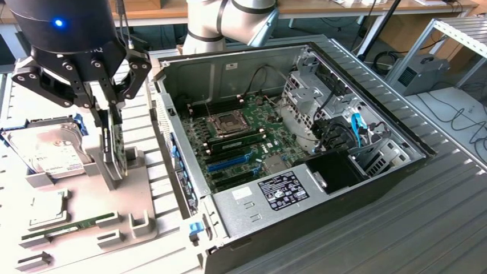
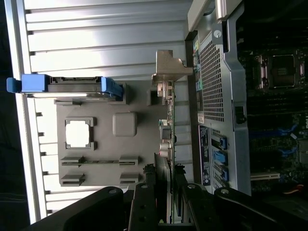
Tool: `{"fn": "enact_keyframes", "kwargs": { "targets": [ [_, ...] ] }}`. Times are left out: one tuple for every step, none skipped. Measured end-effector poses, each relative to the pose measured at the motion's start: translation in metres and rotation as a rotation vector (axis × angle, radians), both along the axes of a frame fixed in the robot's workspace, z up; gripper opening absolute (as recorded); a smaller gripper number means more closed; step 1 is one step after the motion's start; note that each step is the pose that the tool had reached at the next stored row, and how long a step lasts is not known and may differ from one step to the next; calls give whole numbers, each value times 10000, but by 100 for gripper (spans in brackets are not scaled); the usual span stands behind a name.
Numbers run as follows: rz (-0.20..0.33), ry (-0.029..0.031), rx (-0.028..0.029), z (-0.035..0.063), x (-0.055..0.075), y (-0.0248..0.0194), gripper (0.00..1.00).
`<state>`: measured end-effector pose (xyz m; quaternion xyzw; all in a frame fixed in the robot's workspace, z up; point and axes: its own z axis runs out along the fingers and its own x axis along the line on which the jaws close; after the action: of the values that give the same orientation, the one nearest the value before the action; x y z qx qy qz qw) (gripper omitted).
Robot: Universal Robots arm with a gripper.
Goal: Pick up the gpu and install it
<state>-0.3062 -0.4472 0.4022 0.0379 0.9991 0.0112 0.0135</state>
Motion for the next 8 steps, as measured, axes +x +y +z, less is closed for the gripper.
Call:
{"fn": "enact_keyframes", "kwargs": {
  "targets": [
    [0, 0, 0, 3, 0, 0, 26],
    [0, 0, 0, 6, 0, 0, 26],
    [0, 0, 0, 9, 0, 0, 26],
    [0, 0, 0, 12, 0, 0, 26],
    [0, 0, 0, 15, 0, 0, 26],
    [0, 0, 0, 18, 0, 0, 26],
    [0, 0, 0, 21, 0, 0, 26],
    [0, -1, 1, 23, 0, 0, 26]
  ]
}}
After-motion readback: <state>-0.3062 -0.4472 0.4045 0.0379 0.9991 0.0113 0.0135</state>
